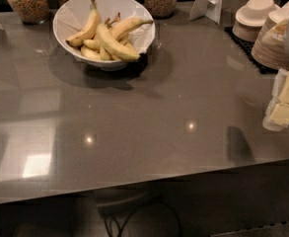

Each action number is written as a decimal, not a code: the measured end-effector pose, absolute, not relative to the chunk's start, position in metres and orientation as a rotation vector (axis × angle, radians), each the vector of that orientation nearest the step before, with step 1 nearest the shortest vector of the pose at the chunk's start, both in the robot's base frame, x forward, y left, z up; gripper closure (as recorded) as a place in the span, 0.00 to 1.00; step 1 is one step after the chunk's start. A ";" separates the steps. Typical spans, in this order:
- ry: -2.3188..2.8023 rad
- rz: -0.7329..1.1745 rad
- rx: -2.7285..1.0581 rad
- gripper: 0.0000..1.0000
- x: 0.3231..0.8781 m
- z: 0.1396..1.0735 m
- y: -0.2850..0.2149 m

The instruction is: Pick banana from white bowl

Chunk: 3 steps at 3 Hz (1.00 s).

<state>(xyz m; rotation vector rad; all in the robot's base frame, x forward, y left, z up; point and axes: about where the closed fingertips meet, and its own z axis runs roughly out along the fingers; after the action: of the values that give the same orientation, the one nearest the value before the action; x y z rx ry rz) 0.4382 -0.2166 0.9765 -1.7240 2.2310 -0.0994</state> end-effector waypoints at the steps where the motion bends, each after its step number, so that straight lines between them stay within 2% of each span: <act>1: 2.231 -0.099 -1.724 0.00 0.438 0.976 -0.217; 3: 2.151 -0.038 -1.628 0.00 0.477 0.972 -0.200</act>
Offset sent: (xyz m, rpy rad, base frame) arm 0.0409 0.0130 -0.0075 0.0994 -0.0579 -0.0145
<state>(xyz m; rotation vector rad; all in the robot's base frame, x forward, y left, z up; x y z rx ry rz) 0.4774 -0.1996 0.9715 -1.6284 2.1514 -0.0380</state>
